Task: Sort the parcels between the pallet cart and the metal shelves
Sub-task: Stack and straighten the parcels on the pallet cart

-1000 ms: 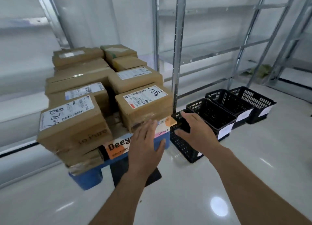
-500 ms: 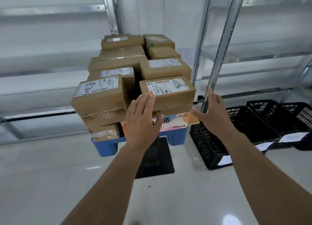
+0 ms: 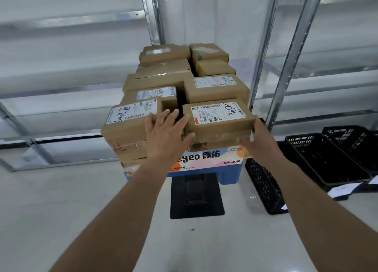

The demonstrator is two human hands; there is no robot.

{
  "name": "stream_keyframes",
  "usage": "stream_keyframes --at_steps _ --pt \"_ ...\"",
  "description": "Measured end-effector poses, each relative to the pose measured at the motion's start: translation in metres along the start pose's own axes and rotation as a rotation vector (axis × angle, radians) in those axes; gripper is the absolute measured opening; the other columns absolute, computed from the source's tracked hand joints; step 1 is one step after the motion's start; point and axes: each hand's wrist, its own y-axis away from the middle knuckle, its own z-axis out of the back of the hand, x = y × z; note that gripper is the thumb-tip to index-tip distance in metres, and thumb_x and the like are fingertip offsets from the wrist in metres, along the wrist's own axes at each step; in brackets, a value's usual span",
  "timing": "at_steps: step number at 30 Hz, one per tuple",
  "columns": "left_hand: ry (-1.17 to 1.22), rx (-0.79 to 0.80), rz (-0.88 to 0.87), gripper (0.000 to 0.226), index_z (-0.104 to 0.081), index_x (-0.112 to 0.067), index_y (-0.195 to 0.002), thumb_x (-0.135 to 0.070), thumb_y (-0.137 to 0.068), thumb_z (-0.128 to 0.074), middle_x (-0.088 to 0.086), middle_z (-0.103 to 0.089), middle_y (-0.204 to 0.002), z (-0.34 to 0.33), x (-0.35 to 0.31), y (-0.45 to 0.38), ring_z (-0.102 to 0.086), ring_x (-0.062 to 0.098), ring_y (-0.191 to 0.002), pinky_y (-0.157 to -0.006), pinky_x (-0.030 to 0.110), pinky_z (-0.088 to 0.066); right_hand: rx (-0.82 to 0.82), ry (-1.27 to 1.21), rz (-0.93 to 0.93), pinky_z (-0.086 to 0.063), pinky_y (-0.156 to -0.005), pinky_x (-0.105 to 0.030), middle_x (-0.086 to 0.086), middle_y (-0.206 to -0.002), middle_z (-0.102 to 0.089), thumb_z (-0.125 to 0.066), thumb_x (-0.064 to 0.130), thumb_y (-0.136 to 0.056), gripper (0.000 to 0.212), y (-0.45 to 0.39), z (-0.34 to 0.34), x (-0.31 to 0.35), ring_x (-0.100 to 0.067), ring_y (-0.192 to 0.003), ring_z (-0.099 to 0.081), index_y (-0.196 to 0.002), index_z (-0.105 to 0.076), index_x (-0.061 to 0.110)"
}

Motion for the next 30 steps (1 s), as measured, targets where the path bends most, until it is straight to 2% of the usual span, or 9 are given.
stream_keyframes --at_steps 3,6,9,14,18,20,23,25,30 --pt "-0.007 -0.040 -0.024 0.045 -0.043 -0.034 -0.136 -0.048 -0.092 -0.043 -0.007 -0.044 -0.143 0.002 0.002 0.000 -0.028 0.017 -0.137 -0.110 0.044 -0.008 0.011 -0.006 0.012 -0.041 -0.081 -0.030 0.011 -0.117 -0.048 -0.062 0.022 -0.090 0.067 -0.001 -0.010 0.003 -0.011 -0.103 -0.048 -0.145 -0.023 0.027" --pt "0.018 -0.067 -0.029 0.041 -0.047 -0.031 -0.134 -0.038 -0.093 -0.046 -0.009 -0.048 -0.139 0.004 0.008 0.000 -0.033 0.014 -0.133 -0.109 0.041 -0.012 0.053 -0.004 0.050 -0.042 -0.085 -0.030 0.005 -0.127 -0.051 -0.060 0.023 -0.091 0.063 -0.002 -0.020 0.006 -0.019 -0.112 -0.051 -0.144 -0.026 0.023" --pt "0.035 -0.054 -0.049 0.042 -0.047 -0.029 -0.134 -0.035 -0.093 -0.048 -0.008 -0.048 -0.139 0.006 0.012 -0.002 -0.033 0.013 -0.132 -0.110 0.040 -0.012 0.074 -0.007 0.053 -0.040 -0.083 -0.029 0.004 -0.132 -0.053 -0.059 0.025 -0.092 0.069 -0.003 -0.025 0.006 -0.014 -0.105 -0.050 -0.148 -0.020 0.028" --pt "0.181 -0.073 0.045 0.054 -0.040 -0.031 -0.138 -0.046 -0.088 -0.051 -0.004 -0.036 -0.148 0.011 0.034 -0.003 -0.022 0.019 -0.139 -0.114 0.045 -0.013 0.024 -0.010 0.063 -0.039 -0.086 -0.031 0.002 -0.136 -0.049 -0.063 0.028 -0.088 0.061 -0.005 -0.018 -0.001 -0.015 -0.119 -0.048 -0.139 -0.032 0.027" --pt "0.128 -0.051 0.100 0.056 -0.042 -0.035 -0.137 -0.055 -0.086 -0.050 -0.001 -0.037 -0.148 0.008 0.056 0.007 -0.019 0.020 -0.141 -0.115 0.047 -0.002 0.025 0.041 0.017 -0.038 -0.078 -0.032 -0.003 -0.132 -0.048 -0.060 0.029 -0.088 0.061 -0.006 -0.015 -0.006 -0.014 -0.102 -0.044 -0.142 -0.031 0.026" --pt "0.144 -0.033 0.097 0.055 -0.042 -0.037 -0.136 -0.056 -0.086 -0.050 -0.001 -0.038 -0.147 0.005 0.058 0.009 -0.021 0.021 -0.140 -0.115 0.047 -0.001 0.043 0.079 0.011 -0.043 -0.081 -0.034 -0.003 -0.136 -0.047 -0.057 0.032 -0.090 0.061 -0.008 -0.017 -0.005 -0.021 -0.108 -0.050 -0.145 -0.031 0.025" --pt "0.165 -0.051 0.075 0.050 -0.045 -0.037 -0.133 -0.052 -0.086 -0.052 -0.002 -0.042 -0.143 0.004 0.061 0.007 -0.029 0.022 -0.136 -0.115 0.047 -0.007 0.067 0.081 0.080 -0.043 -0.060 -0.013 0.001 -0.125 -0.057 -0.053 0.032 -0.094 0.043 -0.010 -0.025 -0.002 -0.007 -0.084 -0.056 -0.135 -0.042 0.022" --pt "0.173 -0.056 0.061 0.048 -0.047 -0.036 -0.132 -0.048 -0.086 -0.055 -0.002 -0.045 -0.141 0.005 0.063 0.005 -0.032 0.022 -0.134 -0.114 0.045 -0.010 0.069 0.038 0.104 -0.037 -0.046 -0.011 0.004 -0.125 -0.058 -0.051 0.028 -0.096 0.039 -0.010 -0.030 0.001 0.002 -0.077 -0.050 -0.135 -0.043 0.023" --pt "0.196 -0.058 0.037 0.049 -0.046 -0.035 -0.133 -0.042 -0.086 -0.059 -0.002 -0.044 -0.141 0.007 0.069 0.005 -0.031 0.021 -0.134 -0.113 0.041 -0.005 0.083 0.046 0.111 -0.032 -0.055 -0.010 0.007 -0.126 -0.056 -0.055 0.031 -0.094 0.048 -0.011 -0.031 -0.002 0.006 -0.075 -0.047 -0.139 -0.037 0.029"
